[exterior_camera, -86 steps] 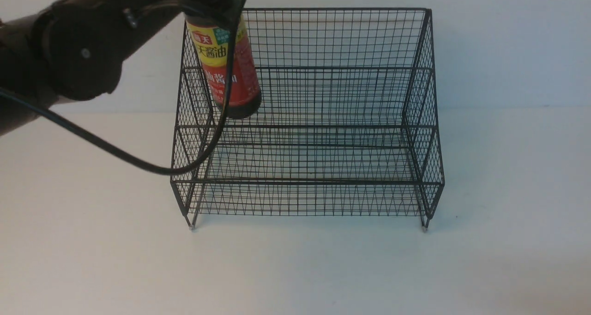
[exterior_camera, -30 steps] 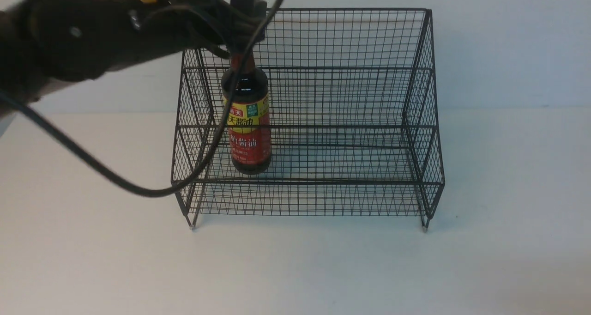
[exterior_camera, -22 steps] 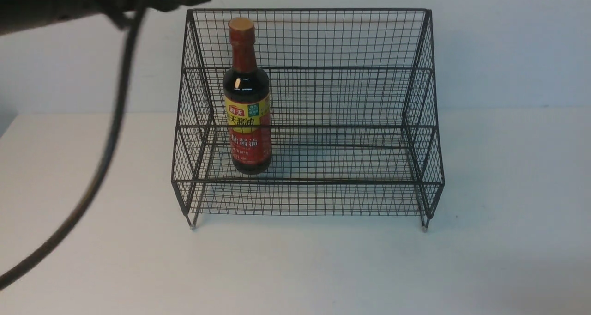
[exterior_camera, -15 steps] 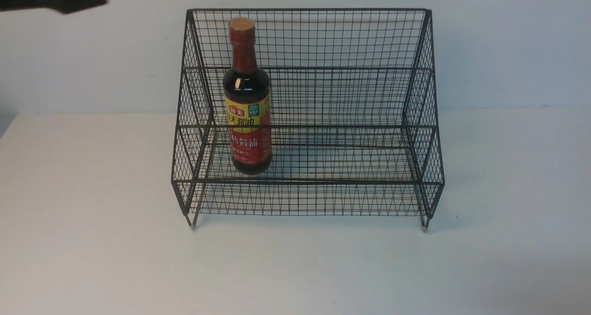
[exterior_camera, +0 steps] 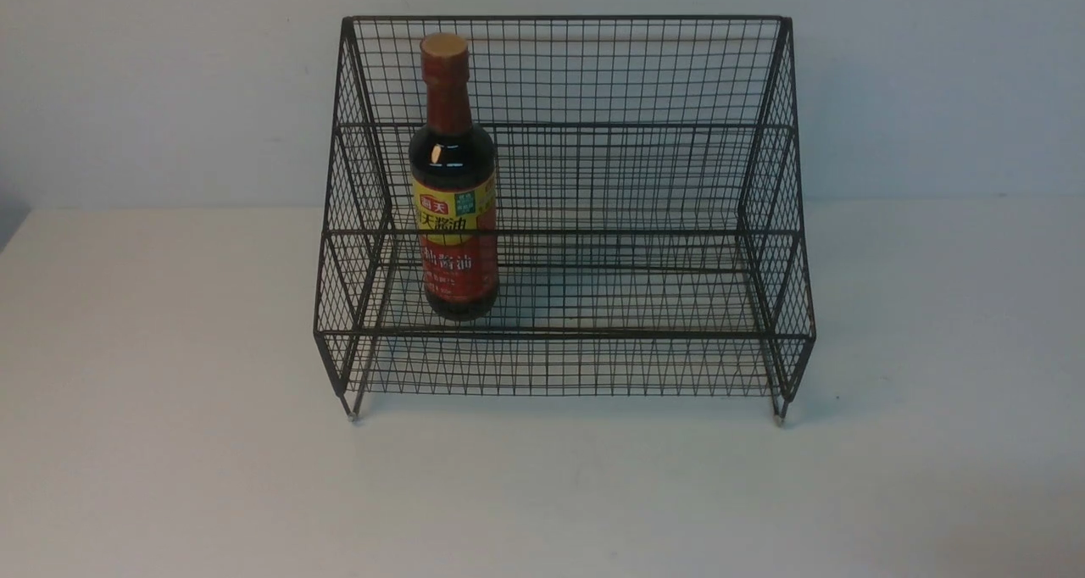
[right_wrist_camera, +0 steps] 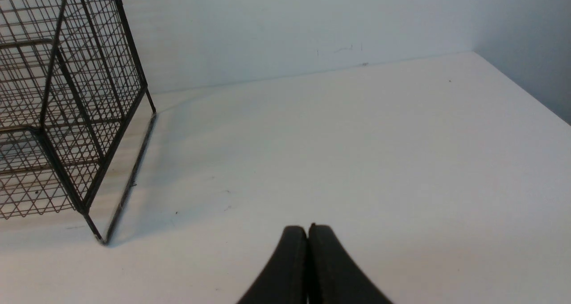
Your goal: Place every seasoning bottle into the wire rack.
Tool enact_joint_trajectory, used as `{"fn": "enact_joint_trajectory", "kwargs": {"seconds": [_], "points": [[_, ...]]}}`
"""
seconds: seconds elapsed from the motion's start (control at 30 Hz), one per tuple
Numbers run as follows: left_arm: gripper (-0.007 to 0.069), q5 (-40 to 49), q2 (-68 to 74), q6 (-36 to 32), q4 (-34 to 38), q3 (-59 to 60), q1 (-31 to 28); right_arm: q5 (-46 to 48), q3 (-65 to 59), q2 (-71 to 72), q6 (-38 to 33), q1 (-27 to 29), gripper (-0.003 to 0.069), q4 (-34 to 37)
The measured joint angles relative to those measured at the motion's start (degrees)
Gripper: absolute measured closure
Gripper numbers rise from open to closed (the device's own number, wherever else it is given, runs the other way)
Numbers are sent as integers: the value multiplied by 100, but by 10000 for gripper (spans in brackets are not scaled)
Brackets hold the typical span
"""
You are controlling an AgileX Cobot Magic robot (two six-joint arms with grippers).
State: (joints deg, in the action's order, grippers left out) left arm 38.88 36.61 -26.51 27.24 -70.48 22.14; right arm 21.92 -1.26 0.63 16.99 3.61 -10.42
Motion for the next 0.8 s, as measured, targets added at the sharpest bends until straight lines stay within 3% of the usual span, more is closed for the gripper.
{"fn": "enact_joint_trajectory", "kwargs": {"seconds": [0.17,0.27,0.47,0.8], "points": [[629,159,-630,153,-678,102,0,0,0,0,0,0,673,0],[629,106,-1173,880,-1597,801,0,0,0,0,0,0,673,0],[629,-537,-2254,1937,-2724,2757,-323,0,0,0,0,0,673,0],[629,-1434,-3723,1990,-2724,6432,-1731,0,0,0,0,0,673,0]]}}
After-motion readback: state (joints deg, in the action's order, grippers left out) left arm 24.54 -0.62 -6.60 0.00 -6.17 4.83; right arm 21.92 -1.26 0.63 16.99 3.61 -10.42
